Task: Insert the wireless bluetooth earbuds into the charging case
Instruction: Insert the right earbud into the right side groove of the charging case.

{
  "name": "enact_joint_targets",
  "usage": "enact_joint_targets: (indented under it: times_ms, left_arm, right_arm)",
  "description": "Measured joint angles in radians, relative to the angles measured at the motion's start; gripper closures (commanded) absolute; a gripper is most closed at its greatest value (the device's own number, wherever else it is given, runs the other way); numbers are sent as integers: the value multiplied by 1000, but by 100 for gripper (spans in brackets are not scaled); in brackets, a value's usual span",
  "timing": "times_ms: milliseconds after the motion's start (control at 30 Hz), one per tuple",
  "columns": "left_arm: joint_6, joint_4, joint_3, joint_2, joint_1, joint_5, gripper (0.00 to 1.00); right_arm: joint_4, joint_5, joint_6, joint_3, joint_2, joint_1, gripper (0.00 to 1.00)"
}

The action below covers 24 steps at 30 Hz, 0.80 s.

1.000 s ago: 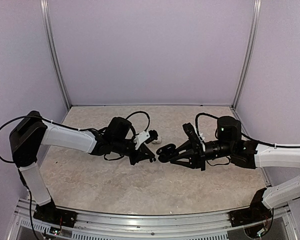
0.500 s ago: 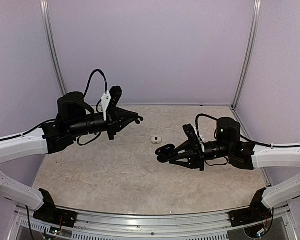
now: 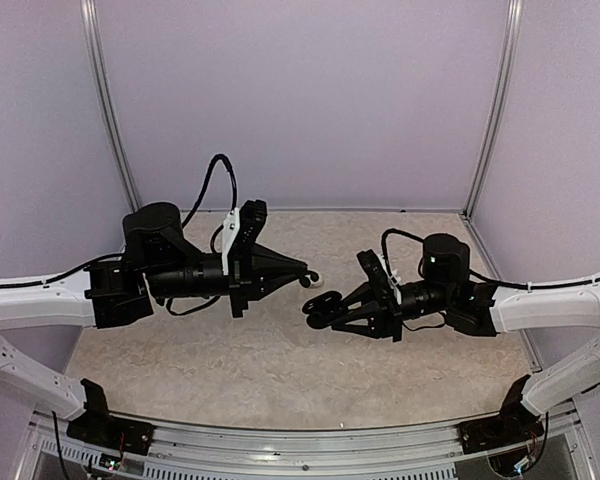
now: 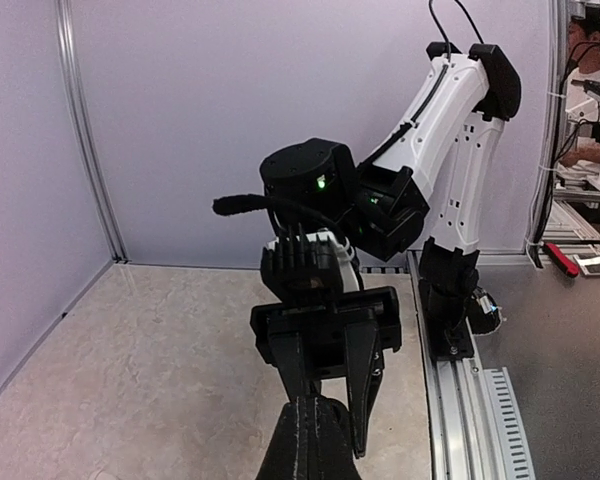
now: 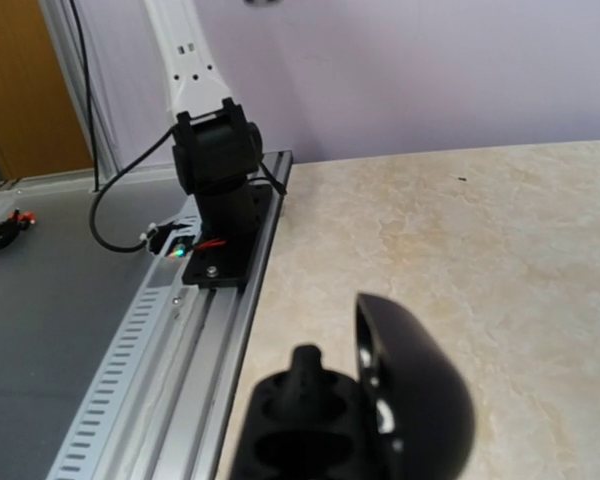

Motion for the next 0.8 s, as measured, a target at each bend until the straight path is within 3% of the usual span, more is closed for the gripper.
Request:
enact_joint_targets:
  times_ms: [267, 800]
  left_arm:
    - [3, -7, 14, 111, -67, -11, 100]
    - [50, -49, 85, 184, -74, -56, 100]
  right_arm:
    - [-2, -15, 4, 22, 0, 0, 100]
    - [-17, -14, -4, 43, 0, 0, 100]
